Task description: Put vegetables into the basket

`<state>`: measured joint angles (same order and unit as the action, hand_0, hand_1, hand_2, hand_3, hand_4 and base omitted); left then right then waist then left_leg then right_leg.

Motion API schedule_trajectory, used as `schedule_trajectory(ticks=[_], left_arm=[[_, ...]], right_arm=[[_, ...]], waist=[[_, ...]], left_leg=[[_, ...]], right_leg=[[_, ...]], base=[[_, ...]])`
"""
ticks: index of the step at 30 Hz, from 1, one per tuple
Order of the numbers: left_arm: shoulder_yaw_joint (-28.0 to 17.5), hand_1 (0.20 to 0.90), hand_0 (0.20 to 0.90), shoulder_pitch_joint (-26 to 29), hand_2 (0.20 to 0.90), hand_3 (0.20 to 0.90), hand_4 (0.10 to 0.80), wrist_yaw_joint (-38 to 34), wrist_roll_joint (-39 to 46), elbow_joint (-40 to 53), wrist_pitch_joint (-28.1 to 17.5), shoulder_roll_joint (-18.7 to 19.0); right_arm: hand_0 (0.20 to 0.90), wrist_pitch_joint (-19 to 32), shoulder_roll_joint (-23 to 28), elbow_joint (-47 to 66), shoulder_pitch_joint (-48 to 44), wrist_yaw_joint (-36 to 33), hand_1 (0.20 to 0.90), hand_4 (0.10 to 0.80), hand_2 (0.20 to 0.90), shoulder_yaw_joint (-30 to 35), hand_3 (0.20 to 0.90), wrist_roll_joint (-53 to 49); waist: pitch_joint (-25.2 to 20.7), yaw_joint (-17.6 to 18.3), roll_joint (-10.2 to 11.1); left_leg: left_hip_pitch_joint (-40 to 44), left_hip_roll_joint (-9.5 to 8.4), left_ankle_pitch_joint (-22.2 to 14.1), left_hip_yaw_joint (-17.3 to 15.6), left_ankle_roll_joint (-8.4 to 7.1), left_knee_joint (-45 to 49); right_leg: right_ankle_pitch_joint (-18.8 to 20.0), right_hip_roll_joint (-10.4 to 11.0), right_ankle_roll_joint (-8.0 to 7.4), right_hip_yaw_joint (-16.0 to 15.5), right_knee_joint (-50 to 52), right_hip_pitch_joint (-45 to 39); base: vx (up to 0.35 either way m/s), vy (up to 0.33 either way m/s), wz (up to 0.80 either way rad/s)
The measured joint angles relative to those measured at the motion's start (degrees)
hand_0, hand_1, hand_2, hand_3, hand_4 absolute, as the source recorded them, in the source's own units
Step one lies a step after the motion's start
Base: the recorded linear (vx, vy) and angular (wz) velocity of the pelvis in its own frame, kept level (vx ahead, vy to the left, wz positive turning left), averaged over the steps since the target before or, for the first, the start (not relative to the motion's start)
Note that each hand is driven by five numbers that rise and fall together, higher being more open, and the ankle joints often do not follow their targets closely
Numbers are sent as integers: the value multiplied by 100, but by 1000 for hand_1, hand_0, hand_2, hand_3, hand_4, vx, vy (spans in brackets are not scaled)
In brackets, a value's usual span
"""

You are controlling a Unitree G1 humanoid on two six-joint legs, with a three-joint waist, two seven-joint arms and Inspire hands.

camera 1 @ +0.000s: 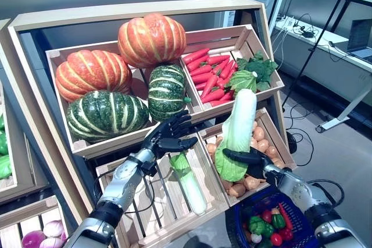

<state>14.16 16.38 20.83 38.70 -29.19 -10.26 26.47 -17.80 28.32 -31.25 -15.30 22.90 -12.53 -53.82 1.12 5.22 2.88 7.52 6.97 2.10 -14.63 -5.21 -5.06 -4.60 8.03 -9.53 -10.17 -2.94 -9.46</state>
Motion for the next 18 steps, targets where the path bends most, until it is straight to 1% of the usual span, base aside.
schedule_trajectory(ticks=[5,8,12,16,18], left_arm=[[-197,900,900,-119,900,900,800,-2,-153,-123,-3,25],[-236,900,900,-208,900,900,800,-3,-241,-124,-16,139],[-394,900,900,-262,900,900,800,-37,-503,-132,-66,176],[-391,900,900,-335,900,900,800,-224,-1063,-134,-176,237],[-391,900,900,-432,900,900,800,-361,-1231,-134,-208,328]], right_arm=[[300,23,50,-9,396,0,300,400,300,364,300,3],[300,47,48,-14,621,0,300,400,300,544,300,2],[300,96,37,-81,800,-60,300,400,300,702,300,-1],[300,335,5,-282,1140,-439,300,400,300,1110,300,-10],[300,417,4,-507,1203,-682,300,400,300,1290,300,-13]], waist=[[3,19,-4],[7,22,-9],[23,24,-8],[66,37,-4],[99,84,7]], left_leg=[[1,4,0,-7,0,0],[2,6,0,-69,0,-1],[0,5,0,-145,0,-1],[7,6,0,-159,0,-2],[7,8,0,-197,0,-2]], right_leg=[[38,-3,-6,53,-6,37],[70,-5,-11,125,-13,82],[159,-9,-8,206,-108,95],[169,-12,-10,229,-109,100],[181,-14,-10,274,-109,126]], base=[[-13,0,-7],[-24,-3,-10],[-17,-8,-12],[-3,-9,-2],[-6,-27,-10]])
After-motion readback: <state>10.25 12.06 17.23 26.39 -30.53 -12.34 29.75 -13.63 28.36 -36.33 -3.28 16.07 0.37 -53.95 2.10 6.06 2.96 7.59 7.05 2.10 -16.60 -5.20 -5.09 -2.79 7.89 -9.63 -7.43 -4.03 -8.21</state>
